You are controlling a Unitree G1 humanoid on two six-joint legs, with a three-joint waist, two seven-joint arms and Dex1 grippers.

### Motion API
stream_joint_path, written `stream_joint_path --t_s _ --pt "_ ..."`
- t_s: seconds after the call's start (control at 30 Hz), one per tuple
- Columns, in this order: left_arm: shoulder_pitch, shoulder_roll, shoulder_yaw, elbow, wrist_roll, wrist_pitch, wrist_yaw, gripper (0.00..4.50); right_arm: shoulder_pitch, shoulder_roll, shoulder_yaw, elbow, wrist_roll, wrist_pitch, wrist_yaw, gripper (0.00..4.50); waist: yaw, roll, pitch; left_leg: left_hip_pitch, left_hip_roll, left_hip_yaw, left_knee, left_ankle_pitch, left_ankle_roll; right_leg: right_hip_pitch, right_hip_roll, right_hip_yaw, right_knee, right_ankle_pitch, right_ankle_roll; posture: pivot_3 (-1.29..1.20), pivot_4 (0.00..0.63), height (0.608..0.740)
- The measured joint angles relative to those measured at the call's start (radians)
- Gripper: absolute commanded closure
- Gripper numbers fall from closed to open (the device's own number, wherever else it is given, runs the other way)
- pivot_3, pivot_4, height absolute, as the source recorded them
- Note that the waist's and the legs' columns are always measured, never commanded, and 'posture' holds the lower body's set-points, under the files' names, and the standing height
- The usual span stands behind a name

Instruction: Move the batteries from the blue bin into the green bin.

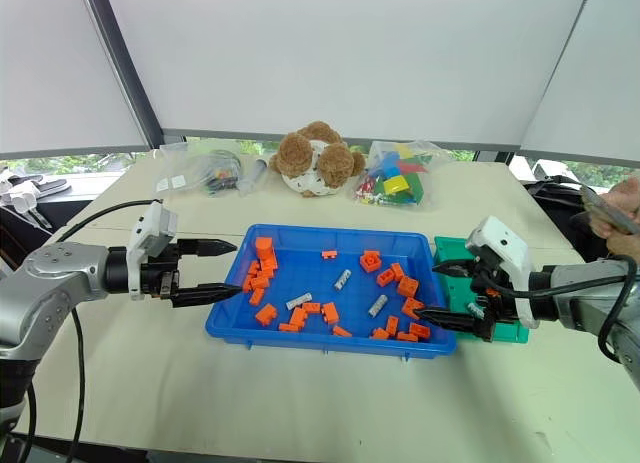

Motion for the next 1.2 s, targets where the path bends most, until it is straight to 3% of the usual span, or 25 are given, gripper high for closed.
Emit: stream_joint_path --t_s 0.93,1.07,1.2 --pt "-0.018 -0.001 -0.008 0.001 0.013 0.001 0.007 0.03 -0.093 0.040 0.085 0.037 -0.055 -0.010 -0.018 0.00 0.000 0.000 0.000 0.000 0.000 0.000 0.000 0.000 0.000 0.000 0.000 0.000 0.000 0.000 0.000 0.00 0.150 0.740" --pt "-0.016 -0.004 -0.008 0.002 0.014 0.001 0.012 0.03 -0.176 0.077 0.146 0.062 -0.075 -0.009 -0.025 0.00 -0.003 0.000 0.000 0.000 0.000 0.000 0.000 0.000 0.000 -0.001 0.000 0.000 0.000 0.000 0.000 0.00 0.150 0.740" --pt "-0.016 -0.007 -0.006 0.007 0.017 0.001 0.026 0.03 -0.322 0.169 0.285 0.108 -0.115 -0.010 -0.020 0.00 -0.007 0.000 0.000 0.000 0.001 0.001 0.000 0.000 0.000 -0.003 0.001 0.001 0.001 0.000 0.000 0.00 0.150 0.740"
